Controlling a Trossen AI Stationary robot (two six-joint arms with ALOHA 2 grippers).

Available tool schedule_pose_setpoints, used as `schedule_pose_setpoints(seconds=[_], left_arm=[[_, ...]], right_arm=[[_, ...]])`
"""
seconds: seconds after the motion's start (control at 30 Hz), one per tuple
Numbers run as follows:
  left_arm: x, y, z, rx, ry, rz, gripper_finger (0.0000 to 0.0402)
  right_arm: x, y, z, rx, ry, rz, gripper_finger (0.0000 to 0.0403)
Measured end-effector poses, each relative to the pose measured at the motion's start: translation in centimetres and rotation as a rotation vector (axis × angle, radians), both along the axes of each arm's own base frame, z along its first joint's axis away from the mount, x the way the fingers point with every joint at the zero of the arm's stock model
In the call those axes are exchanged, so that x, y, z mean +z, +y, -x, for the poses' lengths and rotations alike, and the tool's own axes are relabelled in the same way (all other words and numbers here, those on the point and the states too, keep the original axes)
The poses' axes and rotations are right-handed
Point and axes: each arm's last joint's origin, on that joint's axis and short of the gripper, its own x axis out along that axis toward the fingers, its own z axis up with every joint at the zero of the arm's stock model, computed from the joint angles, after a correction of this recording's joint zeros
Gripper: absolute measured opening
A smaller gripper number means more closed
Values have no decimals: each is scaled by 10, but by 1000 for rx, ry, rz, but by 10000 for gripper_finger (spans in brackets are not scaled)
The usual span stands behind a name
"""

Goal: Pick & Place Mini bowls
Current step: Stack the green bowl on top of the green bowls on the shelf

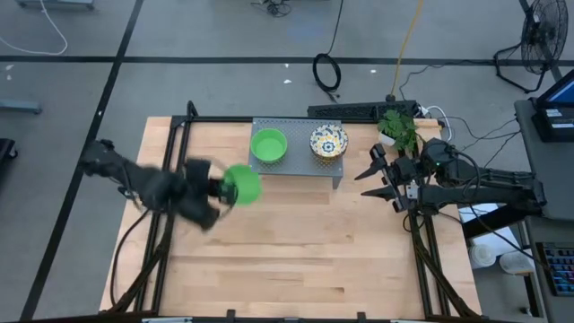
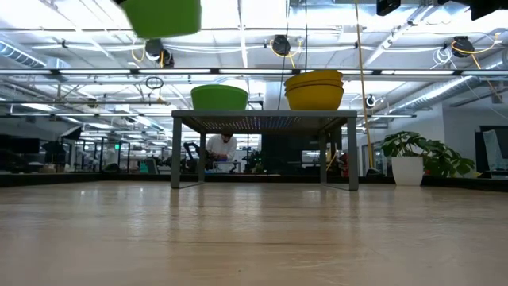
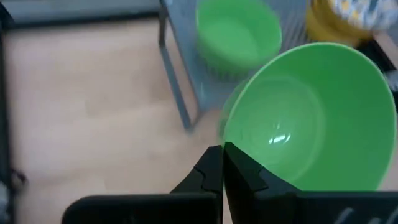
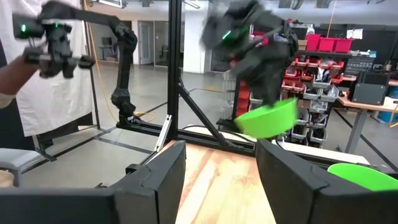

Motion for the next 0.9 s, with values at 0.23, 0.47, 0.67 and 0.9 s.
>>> schedule_pose_setpoints(seconds=[0.23, 0.47, 0.67, 0.9], left_arm=[[59, 81, -13, -25, 3, -6, 1], [63, 150, -18, -5, -13, 69, 0], [49, 187, -37, 12, -13, 97, 0], [17, 212, -79, -103, 26, 167, 0]], right_arm=[[-1, 0, -1, 0, 4, -1, 183], [-1, 0, -1, 0, 3, 4, 183], [-1, 0, -1, -1, 4, 12, 183], [-1, 0, -1, -2, 4, 13, 183]])
